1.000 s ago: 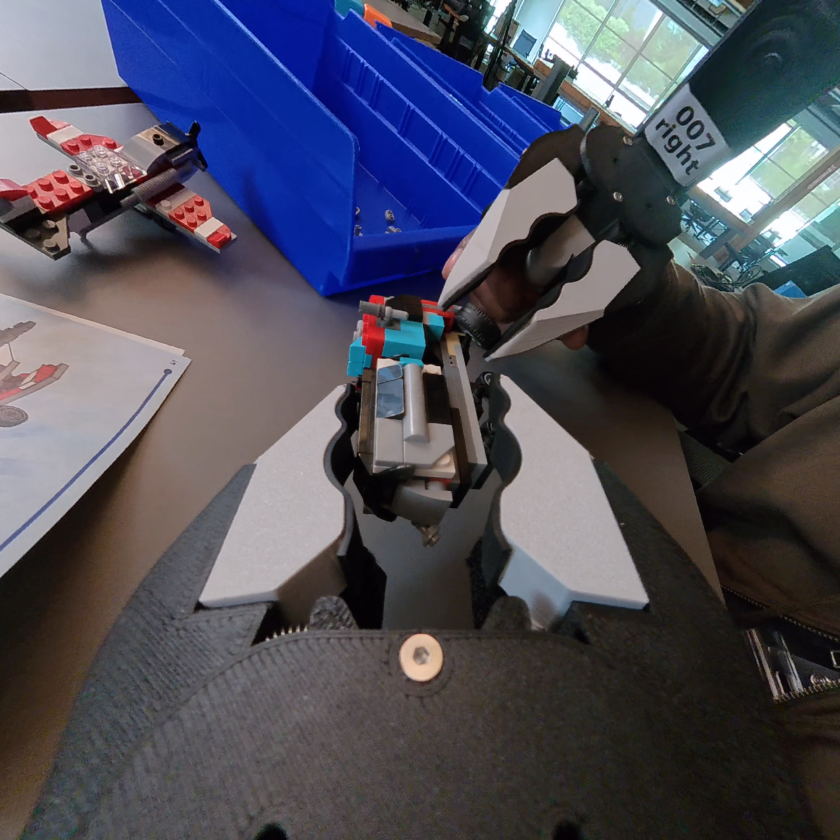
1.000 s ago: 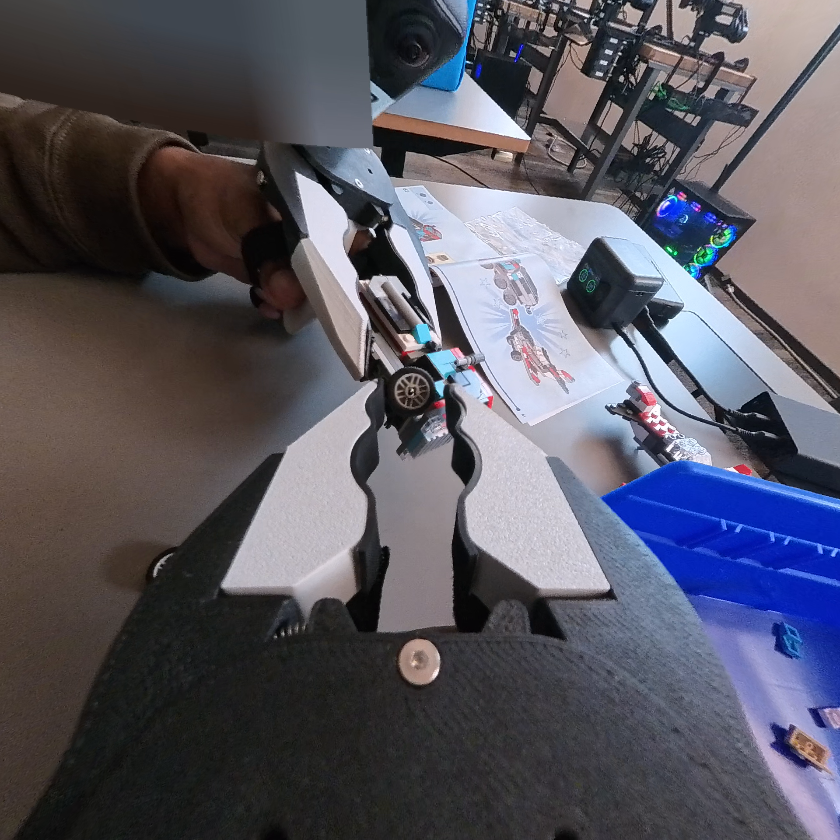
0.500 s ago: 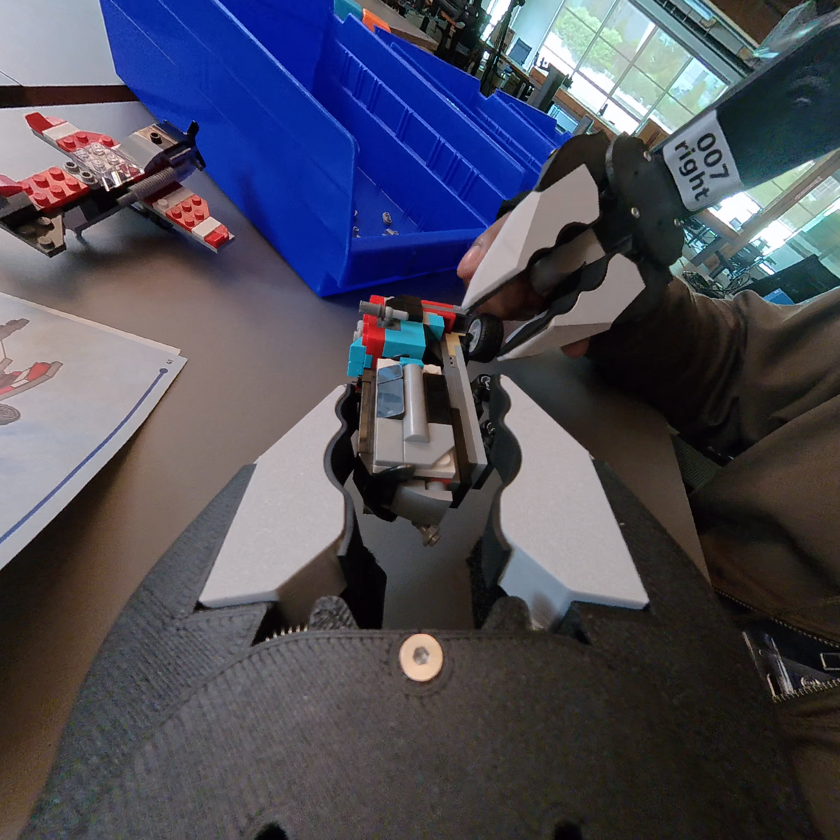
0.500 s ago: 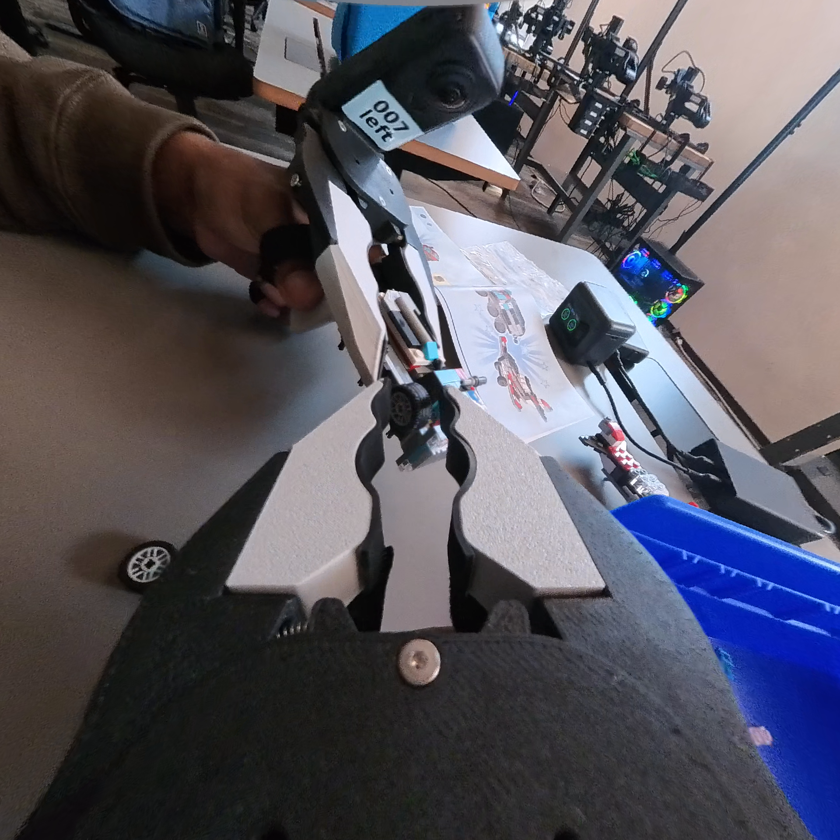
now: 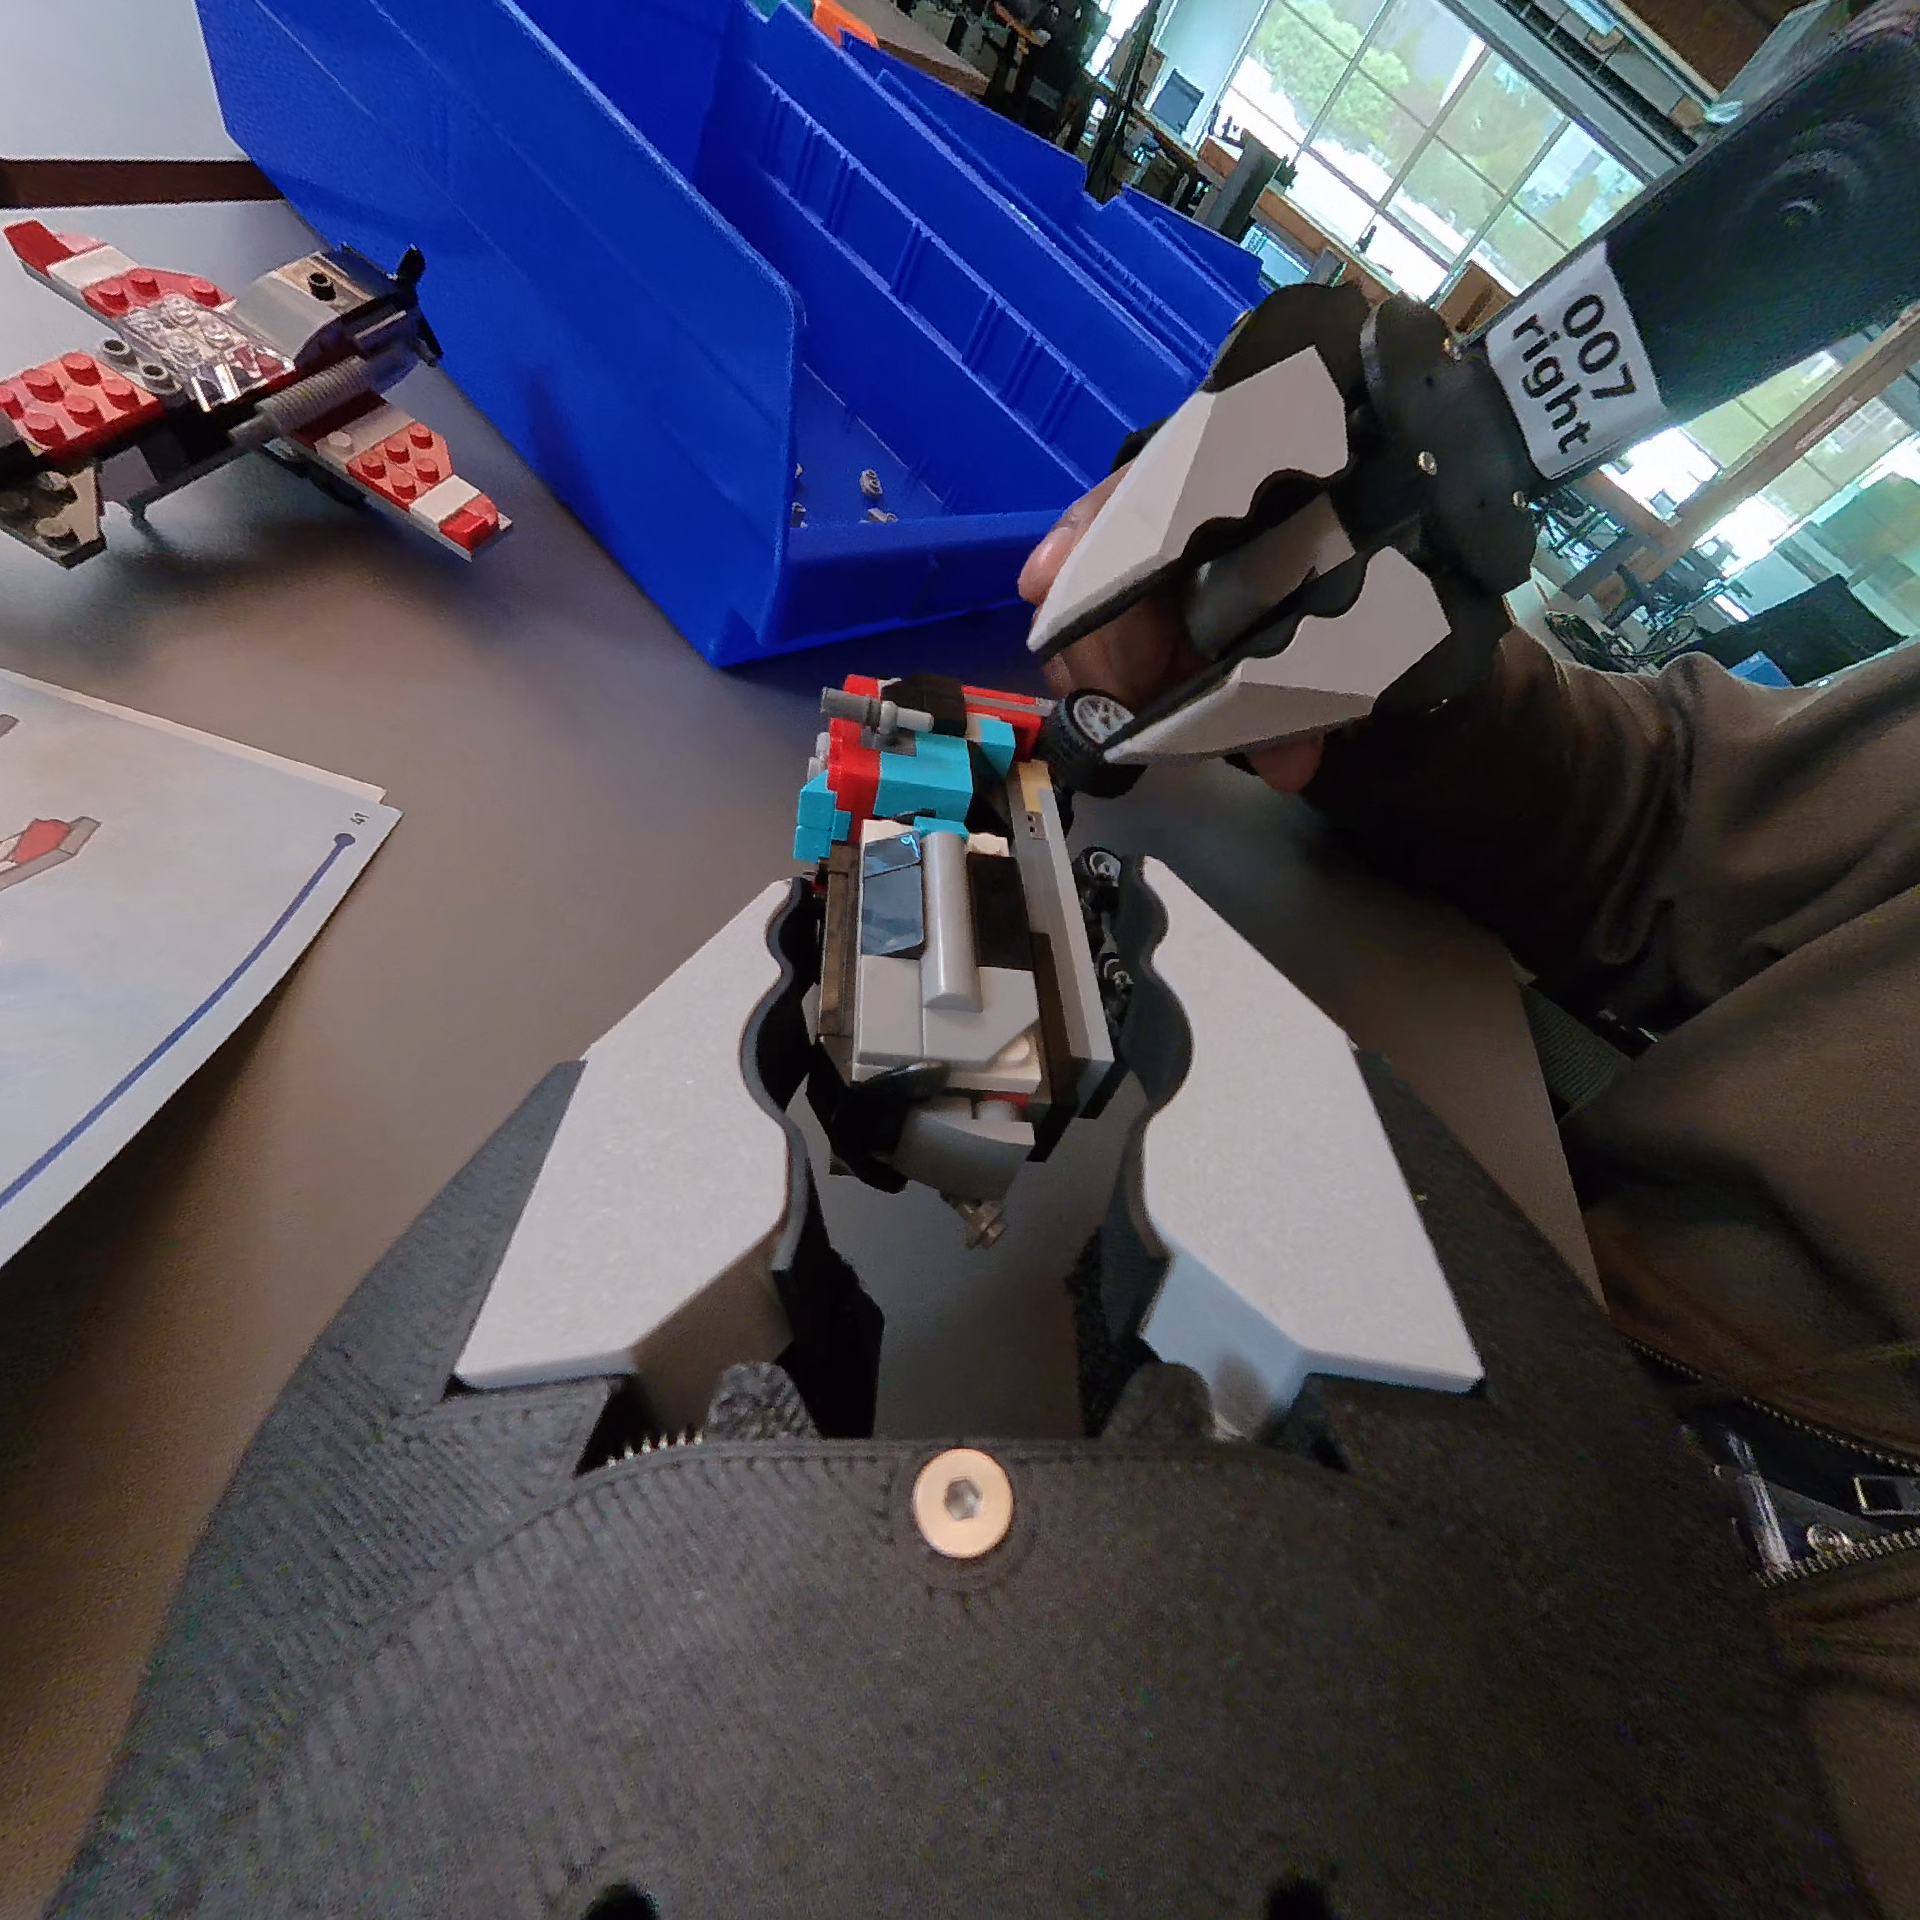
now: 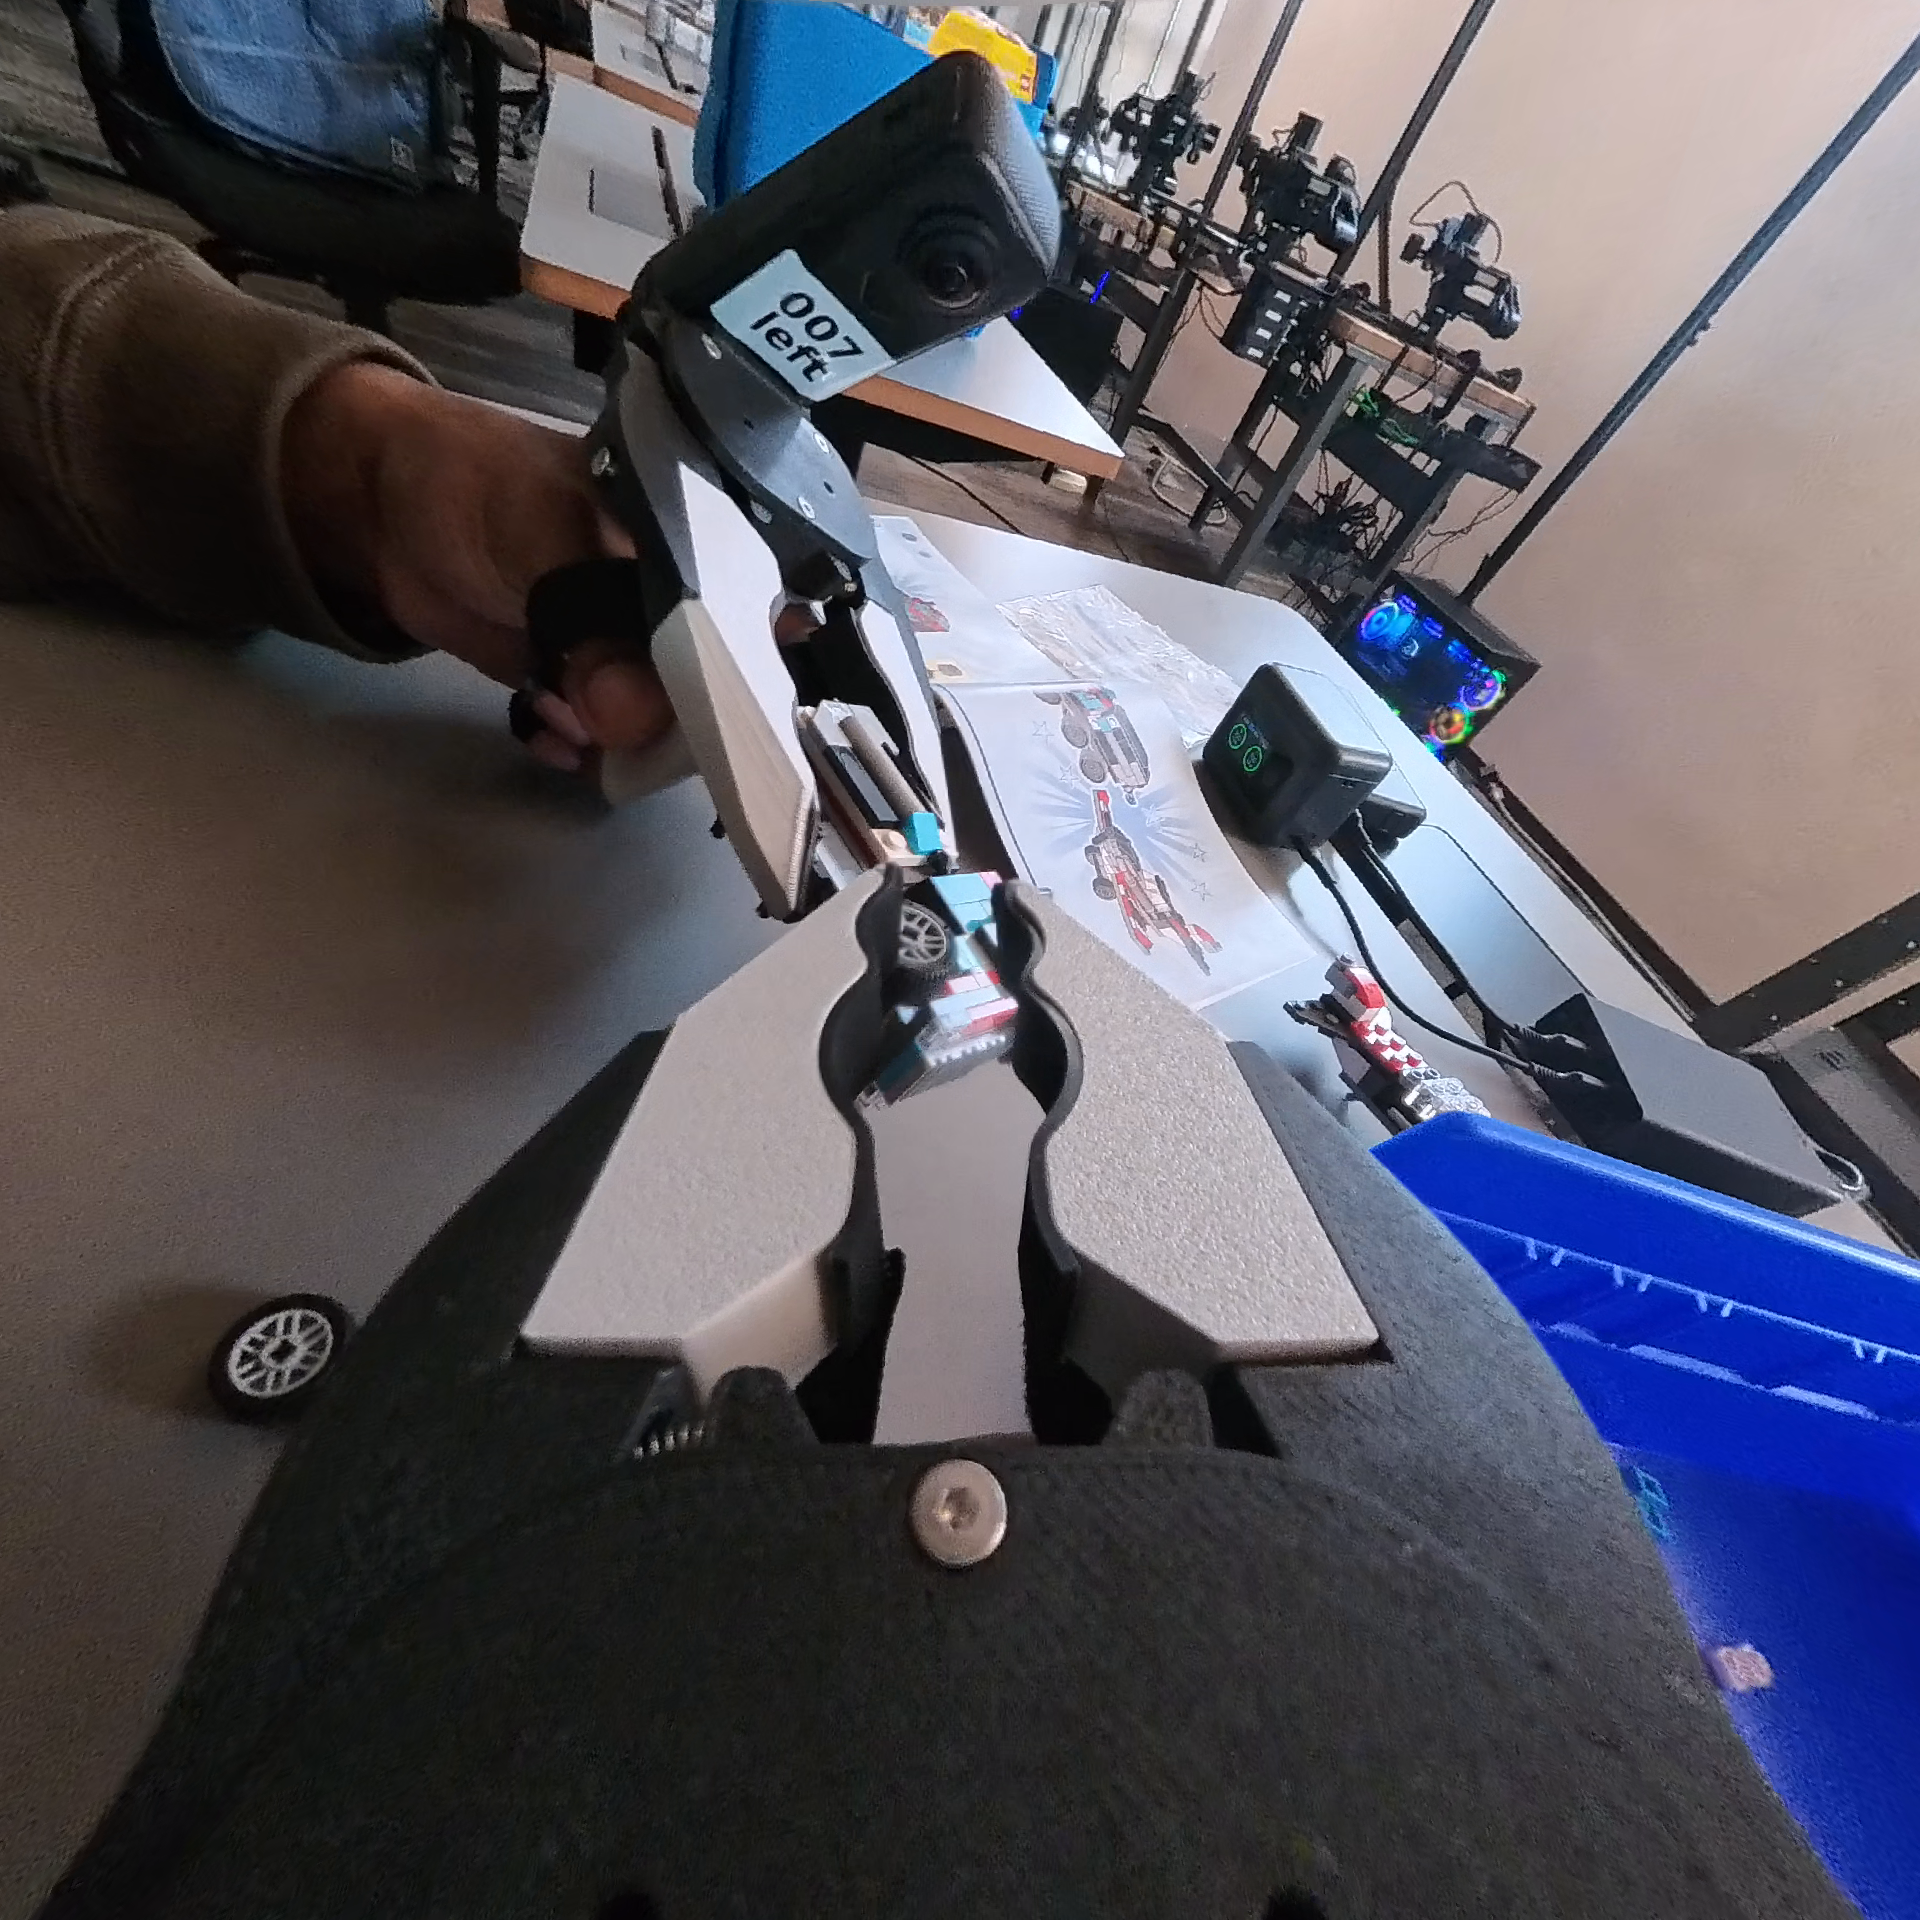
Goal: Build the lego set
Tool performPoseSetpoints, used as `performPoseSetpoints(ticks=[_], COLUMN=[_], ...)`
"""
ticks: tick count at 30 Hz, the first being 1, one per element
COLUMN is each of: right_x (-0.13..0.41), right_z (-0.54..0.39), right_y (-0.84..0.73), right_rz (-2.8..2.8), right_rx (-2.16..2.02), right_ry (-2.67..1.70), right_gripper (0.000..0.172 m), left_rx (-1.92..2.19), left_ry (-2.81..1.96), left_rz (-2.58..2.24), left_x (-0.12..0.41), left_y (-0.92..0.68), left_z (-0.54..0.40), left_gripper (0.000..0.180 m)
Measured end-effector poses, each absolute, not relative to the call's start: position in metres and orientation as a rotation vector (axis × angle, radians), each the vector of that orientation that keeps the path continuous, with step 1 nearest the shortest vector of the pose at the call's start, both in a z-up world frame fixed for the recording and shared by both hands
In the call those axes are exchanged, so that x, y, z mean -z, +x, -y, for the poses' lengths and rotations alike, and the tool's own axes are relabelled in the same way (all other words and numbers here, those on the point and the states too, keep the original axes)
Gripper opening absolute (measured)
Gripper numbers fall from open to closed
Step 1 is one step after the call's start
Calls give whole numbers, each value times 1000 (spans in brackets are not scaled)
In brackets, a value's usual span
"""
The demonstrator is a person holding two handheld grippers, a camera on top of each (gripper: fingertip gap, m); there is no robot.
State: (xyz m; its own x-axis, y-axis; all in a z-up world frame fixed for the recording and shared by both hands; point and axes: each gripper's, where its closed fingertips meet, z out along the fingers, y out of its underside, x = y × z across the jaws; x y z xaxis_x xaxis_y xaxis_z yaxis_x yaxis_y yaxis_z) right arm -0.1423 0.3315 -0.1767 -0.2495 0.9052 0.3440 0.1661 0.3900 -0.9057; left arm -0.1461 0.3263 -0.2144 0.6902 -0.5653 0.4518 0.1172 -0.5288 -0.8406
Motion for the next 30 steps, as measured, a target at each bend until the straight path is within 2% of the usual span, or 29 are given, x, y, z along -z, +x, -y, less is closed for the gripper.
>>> performPoseSetpoints(ticks=[15, 23, 30], right_x=[169, 158, 179], right_z=[-347, -339, -330], right_y=[-147, -138, -134], right_rz=[1543, 1559, 1737], right_rx=[-986, -1030, -1016], right_ry=[-1032, -939, -978], right_gripper=[18, 18, 23], left_rx=[1050, 1063, 999], left_ry=[-1912, -1915, -1948], left_rz=[-239, -210, -252], left_x=[209, 210, 214], left_y=[-147, -150, -149], left_z=[-327, -327, -327], left_gripper=[62, 61, 61])
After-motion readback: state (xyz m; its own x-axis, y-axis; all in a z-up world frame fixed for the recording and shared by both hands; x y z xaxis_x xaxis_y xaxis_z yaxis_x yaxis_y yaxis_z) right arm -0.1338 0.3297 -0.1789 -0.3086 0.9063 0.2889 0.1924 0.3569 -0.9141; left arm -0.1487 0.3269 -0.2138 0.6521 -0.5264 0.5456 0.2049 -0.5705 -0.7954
